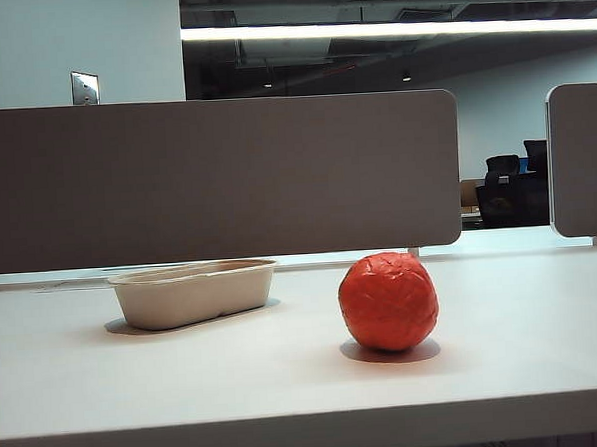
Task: Pick up the orange and place it into the paper lunchbox.
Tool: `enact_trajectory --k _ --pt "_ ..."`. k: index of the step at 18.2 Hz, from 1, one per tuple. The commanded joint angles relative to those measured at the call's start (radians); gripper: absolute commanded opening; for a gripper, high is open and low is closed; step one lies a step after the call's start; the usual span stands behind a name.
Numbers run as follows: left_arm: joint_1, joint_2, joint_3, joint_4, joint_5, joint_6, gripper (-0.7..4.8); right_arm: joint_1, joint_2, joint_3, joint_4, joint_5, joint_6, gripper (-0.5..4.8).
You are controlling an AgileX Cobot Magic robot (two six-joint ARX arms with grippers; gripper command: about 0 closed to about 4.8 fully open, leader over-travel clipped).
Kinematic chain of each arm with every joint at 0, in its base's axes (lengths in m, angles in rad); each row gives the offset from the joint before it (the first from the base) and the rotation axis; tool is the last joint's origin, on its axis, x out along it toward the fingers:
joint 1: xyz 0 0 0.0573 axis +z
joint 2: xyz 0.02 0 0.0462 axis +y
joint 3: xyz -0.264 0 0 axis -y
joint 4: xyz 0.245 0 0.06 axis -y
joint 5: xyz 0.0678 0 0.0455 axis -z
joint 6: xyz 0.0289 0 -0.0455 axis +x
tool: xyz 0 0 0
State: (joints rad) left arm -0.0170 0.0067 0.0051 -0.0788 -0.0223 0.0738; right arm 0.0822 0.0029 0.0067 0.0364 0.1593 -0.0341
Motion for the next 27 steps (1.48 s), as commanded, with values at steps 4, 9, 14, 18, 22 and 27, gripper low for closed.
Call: enact_trajectory --k 4,9,14,18,22,27 --pt "-0.001 -0.003 -0.002 0.013 0.000 -0.003 -0.05 -0.079 0.000 -0.003 -0.019 -0.200 0.032 -0.05" --pt "-0.001 -0.003 0.001 0.018 0.012 -0.009 -0.05 -0.076 0.000 0.021 -0.011 -0.203 0.042 -0.06" --pt "-0.001 -0.003 0.129 0.000 0.011 -0.214 -0.05 -0.072 0.053 0.275 -0.179 -0.151 0.061 -0.06" --pt "-0.002 0.026 0.277 -0.106 0.011 -0.213 -0.05 -0.071 0.157 0.404 -0.197 -0.192 0.061 -0.06" --pt "-0.002 0.128 0.421 -0.146 0.037 -0.212 -0.05 -0.071 0.294 0.522 -0.215 -0.283 0.061 -0.06" --pt "-0.002 0.439 0.692 -0.201 0.187 -0.212 -0.05 -0.061 0.544 0.699 -0.244 -0.406 0.120 -0.06"
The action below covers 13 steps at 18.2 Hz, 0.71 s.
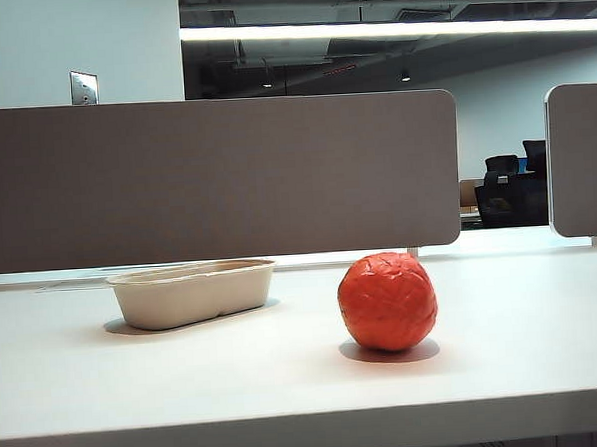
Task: Pick up the orange and place it into the paper lunchbox.
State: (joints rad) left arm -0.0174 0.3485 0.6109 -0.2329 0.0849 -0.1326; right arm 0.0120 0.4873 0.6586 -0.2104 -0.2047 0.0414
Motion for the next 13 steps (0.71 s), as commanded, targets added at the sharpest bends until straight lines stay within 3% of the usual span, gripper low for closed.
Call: enact_trajectory --k 1,3,6,10,11,13 --pt "-0.002 0.139 0.123 -0.068 0.103 -0.005 -0.05 0.021 0.084 0.062 0.003 -0.042 0.045 -0.06" --pt "-0.004 0.256 0.228 -0.140 0.168 0.003 -0.05 0.091 0.147 0.089 0.006 -0.032 0.044 -0.06" --pt "-0.035 0.344 0.308 -0.202 0.182 0.005 -0.05 0.194 0.199 0.091 0.004 0.008 0.042 -0.06" --pt "-0.177 0.433 0.356 -0.260 0.174 0.048 -0.05 0.451 0.317 0.091 0.003 0.101 0.037 -0.06" --pt "-0.206 0.439 0.356 -0.265 0.163 0.047 -0.05 0.496 0.342 0.091 0.005 0.119 0.037 -0.06" --pt "-0.346 0.446 0.356 -0.291 0.034 0.047 -0.05 0.600 0.428 0.091 0.005 0.138 0.037 -0.06"
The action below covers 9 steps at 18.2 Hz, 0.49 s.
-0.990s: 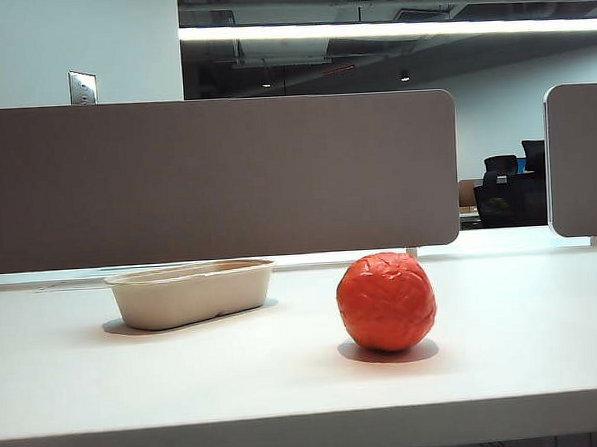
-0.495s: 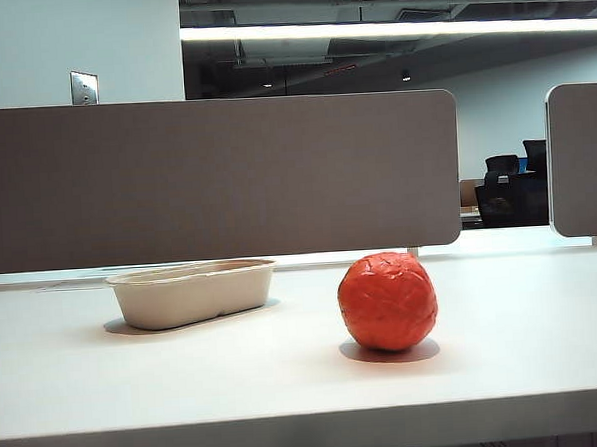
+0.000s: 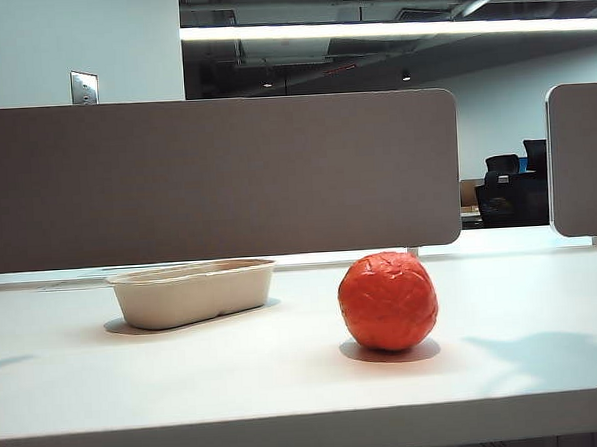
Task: Pick up the orange and place it into the paper lunchbox.
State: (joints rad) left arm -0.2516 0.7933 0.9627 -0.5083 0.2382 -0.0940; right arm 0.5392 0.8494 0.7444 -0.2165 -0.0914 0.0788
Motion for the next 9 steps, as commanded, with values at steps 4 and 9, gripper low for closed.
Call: enact_trajectory --k 4,9 --pt "-0.229 0.001 0.004 -0.014 -0.174 0.008 -0.05 0.115 0.211 0.003 0.011 -0.001 -0.002 3.53" --pt "-0.233 0.001 0.004 -0.014 -0.174 0.008 -0.05 0.112 0.347 -0.005 0.076 -0.022 -0.114 4.79"
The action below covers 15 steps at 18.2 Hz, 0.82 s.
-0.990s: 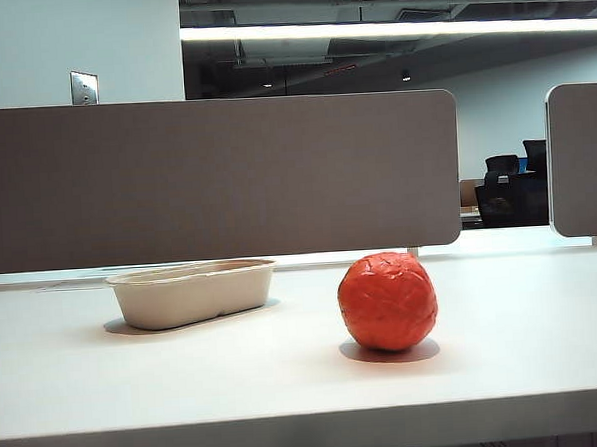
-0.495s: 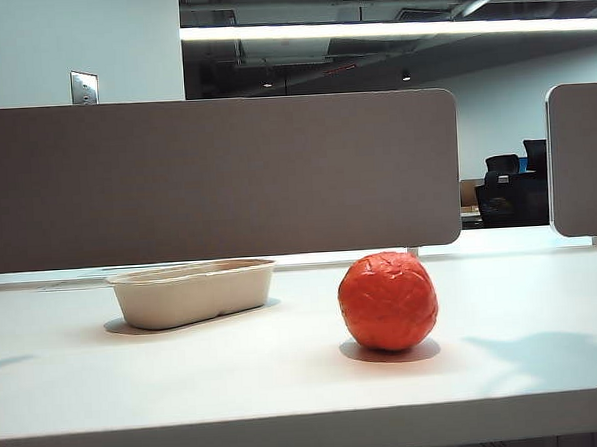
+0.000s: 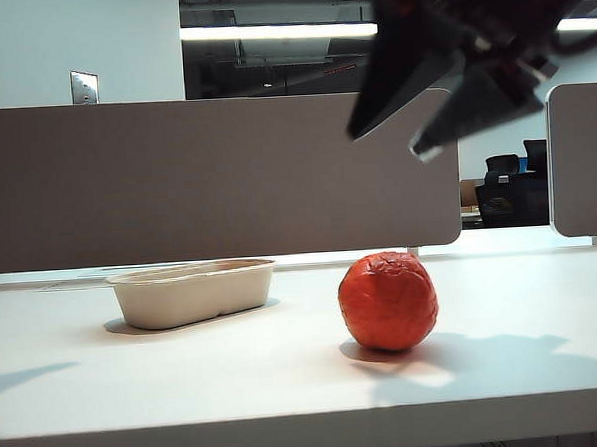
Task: Pick up the orange and place it into the paper lunchbox.
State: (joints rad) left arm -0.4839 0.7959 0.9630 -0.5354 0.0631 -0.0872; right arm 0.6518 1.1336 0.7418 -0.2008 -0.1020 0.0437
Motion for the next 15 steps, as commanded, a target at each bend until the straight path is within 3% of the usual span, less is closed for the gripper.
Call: enact_trajectory --k 1,6,15 --pt "-0.001 -0.002 0.004 0.013 0.002 0.001 -0.05 -0.001 0.084 -0.005 0.083 -0.018 -0.079 4.79" --pt "-0.001 -0.002 0.004 0.013 0.001 0.001 -0.05 -0.056 0.328 -0.012 0.266 -0.034 -0.079 4.79" --pt "-0.001 -0.002 0.004 0.013 0.001 0.001 -0.05 -0.068 0.433 -0.012 0.254 -0.049 -0.097 4.79"
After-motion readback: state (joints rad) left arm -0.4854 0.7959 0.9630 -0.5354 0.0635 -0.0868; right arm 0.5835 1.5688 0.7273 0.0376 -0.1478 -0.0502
